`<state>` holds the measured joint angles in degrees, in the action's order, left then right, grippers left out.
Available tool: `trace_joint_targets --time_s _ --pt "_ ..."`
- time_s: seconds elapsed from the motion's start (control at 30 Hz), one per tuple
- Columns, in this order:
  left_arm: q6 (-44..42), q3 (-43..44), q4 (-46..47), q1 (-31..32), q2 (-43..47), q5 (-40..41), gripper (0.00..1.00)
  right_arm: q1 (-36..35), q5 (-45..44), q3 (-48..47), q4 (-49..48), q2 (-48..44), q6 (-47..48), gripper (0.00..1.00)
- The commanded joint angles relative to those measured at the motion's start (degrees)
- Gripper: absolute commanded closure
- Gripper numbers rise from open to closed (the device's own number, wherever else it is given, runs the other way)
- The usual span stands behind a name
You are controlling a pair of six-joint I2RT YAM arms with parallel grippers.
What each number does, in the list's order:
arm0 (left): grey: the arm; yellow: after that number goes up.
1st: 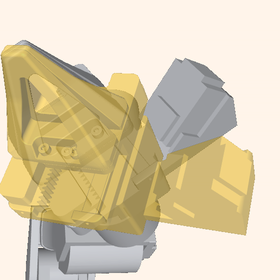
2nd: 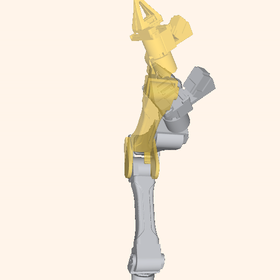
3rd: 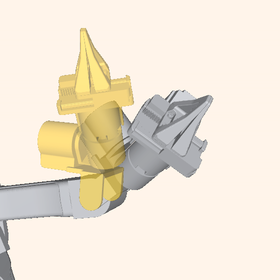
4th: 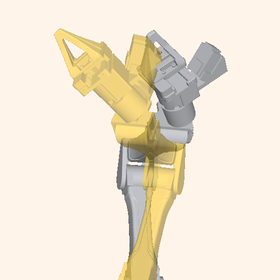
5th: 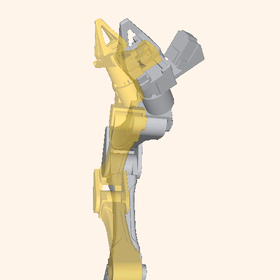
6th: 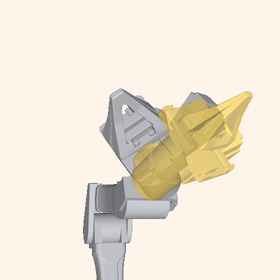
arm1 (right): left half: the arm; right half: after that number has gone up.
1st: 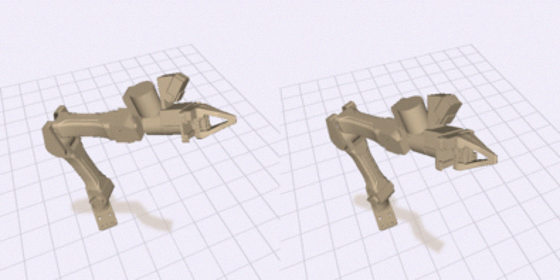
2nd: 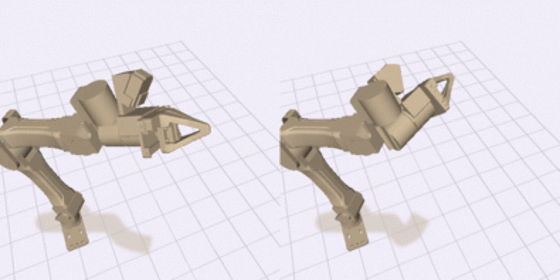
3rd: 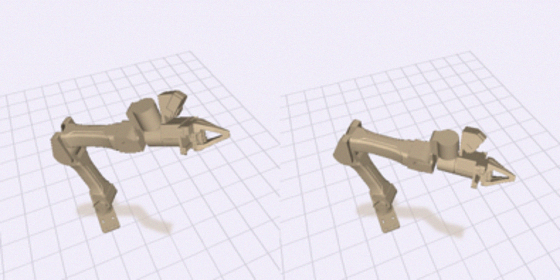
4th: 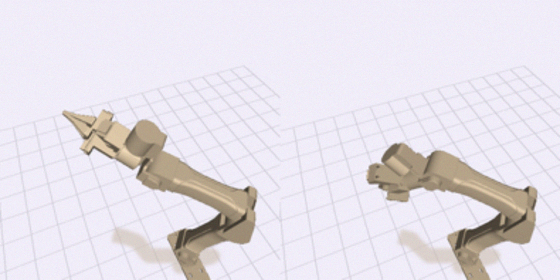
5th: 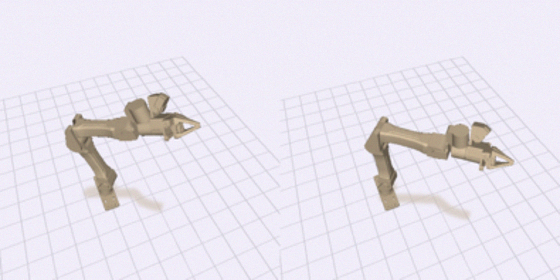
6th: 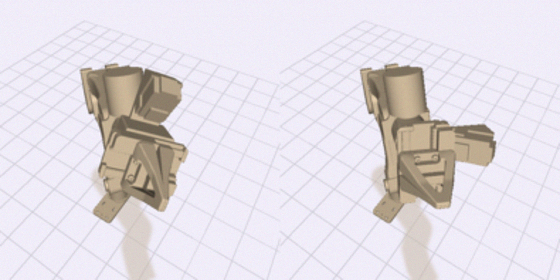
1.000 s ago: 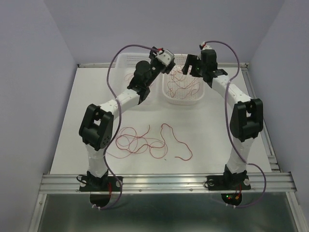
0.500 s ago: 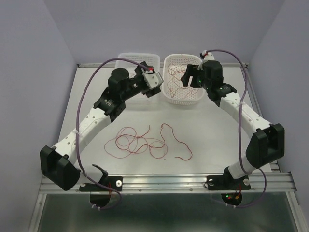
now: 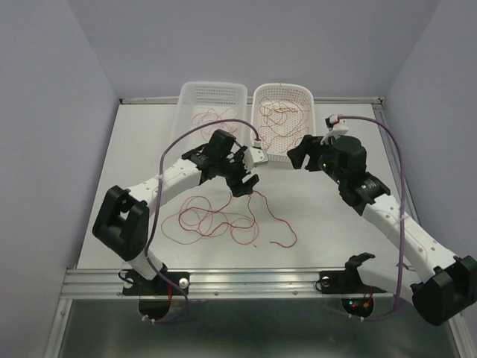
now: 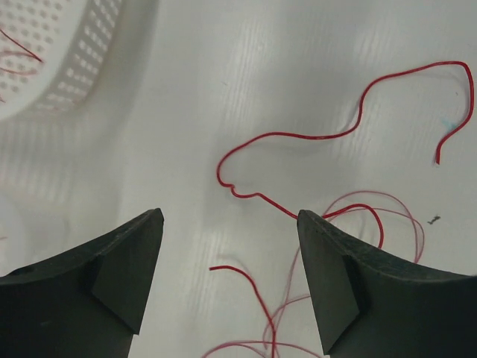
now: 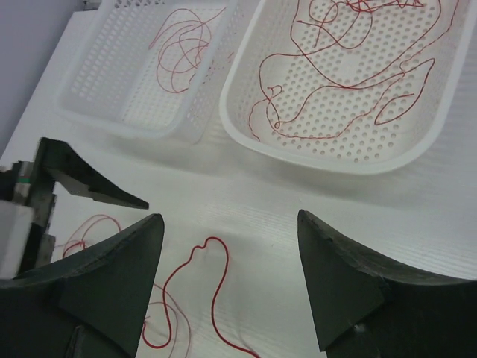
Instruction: Untangle the cables
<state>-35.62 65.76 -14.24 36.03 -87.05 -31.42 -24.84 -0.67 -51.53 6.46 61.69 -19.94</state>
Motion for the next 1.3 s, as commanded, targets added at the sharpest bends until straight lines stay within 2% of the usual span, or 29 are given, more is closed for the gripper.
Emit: trace_joint_targets --time_s 0.0,0.33,0.43,0.67,0.83,0.93,1.03,1.07,1.17,1.27 --pt "10.12 4.64 -5.97 0.18 -7.41 -2.93 0.16 -0.56 -2.50 2.92 -3.12 -2.36 -1.41 0.23" --pt "16.09 5.43 -4.48 0.44 -12.70 -8.57 0.20 -0.56 -2.23 3.80 -4.00 -1.40 -1.24 0.23" --pt "17.68 5.96 -5.97 0.44 -14.99 -7.17 0.25 -0.47 -2.41 3.98 -4.09 -2.01 -1.15 0.23" --pt "20.76 1.84 -5.01 1.50 -12.80 -4.88 0.26 -0.47 -2.15 4.94 -4.52 -3.86 -1.15 0.23" --pt "21.73 0.87 -5.36 1.59 -14.73 -3.73 0.27 -0.47 -1.80 5.38 -4.88 -4.30 -1.15 0.23" --pt "21.99 0.78 -5.80 2.11 -16.40 -3.56 0.32 -0.47 -1.97 5.47 -5.05 -4.30 -0.97 0.23" --pt "22.26 0.86 -6.15 2.46 -17.72 -3.21 0.48 -0.56 -2.06 5.47 -5.40 -4.12 -0.80 0.23" --pt "22.34 1.04 -6.32 2.55 -17.98 -2.95 0.63 -0.47 -1.97 5.47 -5.49 -4.04 -0.80 0.24" --pt "22.08 1.57 -6.15 2.64 -17.11 -2.42 0.85 -0.47 -1.71 5.56 -5.58 -3.95 -0.71 0.24" --pt "20.86 2.36 -6.15 2.64 -13.95 -1.98 1.00 -0.47 -1.53 5.56 -5.76 -3.60 -0.62 0.25"
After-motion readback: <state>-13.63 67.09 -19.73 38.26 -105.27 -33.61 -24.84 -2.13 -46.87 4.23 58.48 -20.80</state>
